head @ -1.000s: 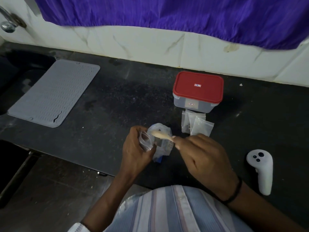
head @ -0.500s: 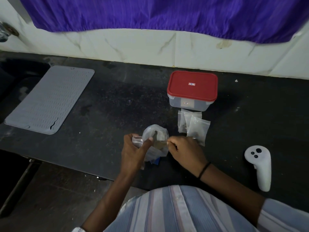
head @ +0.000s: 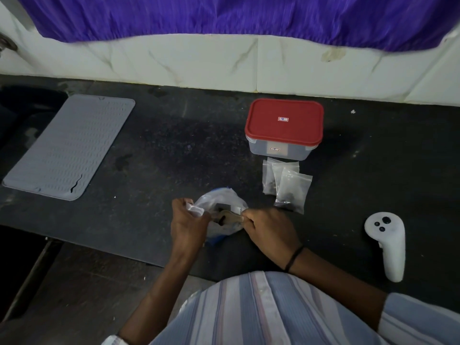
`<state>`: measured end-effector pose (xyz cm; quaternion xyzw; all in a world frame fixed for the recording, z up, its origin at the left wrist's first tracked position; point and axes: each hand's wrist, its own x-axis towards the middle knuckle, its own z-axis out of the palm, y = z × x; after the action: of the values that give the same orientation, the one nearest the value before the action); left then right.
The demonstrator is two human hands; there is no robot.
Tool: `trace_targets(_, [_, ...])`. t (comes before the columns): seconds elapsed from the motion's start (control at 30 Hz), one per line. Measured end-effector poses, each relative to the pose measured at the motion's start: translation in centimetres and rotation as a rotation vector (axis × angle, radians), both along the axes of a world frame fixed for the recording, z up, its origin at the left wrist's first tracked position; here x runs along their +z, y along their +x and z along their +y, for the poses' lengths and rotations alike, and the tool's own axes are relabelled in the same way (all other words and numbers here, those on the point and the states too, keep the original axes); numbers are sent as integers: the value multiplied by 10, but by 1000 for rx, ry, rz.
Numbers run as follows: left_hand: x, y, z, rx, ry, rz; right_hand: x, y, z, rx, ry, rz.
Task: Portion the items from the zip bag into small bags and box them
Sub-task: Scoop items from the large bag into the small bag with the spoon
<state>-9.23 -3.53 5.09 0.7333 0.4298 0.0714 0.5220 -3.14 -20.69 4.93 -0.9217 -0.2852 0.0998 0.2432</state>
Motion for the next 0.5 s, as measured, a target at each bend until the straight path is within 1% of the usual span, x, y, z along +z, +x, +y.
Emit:
trace_targets(0.1, [-2, -2, 1, 33, -53, -11, -2, 0, 1, -7, -19, 43])
trace_targets(0.17, [-3, -2, -1, 26, -78, -29, -2, 2, 2, -20, -5, 137])
trace_targets(0.27, [-3, 0, -3, -8, -78, -68, -5, 3, 1, -50, 71, 264])
trace_targets(0.3, [-4, 0, -2, -19, -92, -76, -8, 3, 0, -81, 122, 329])
trace_targets(0.4, [-7, -1, 0, -38, -160, -92, -15, 0, -1, -242, 358, 672])
trace_targets(0.43, [-7, -1, 1, -43, -183, -106, -17, 0, -1, -280, 420, 751])
trace_targets(0.5, [-9, -3, 3, -50, -260, -135, -19, -2, -4, -323, 494, 829])
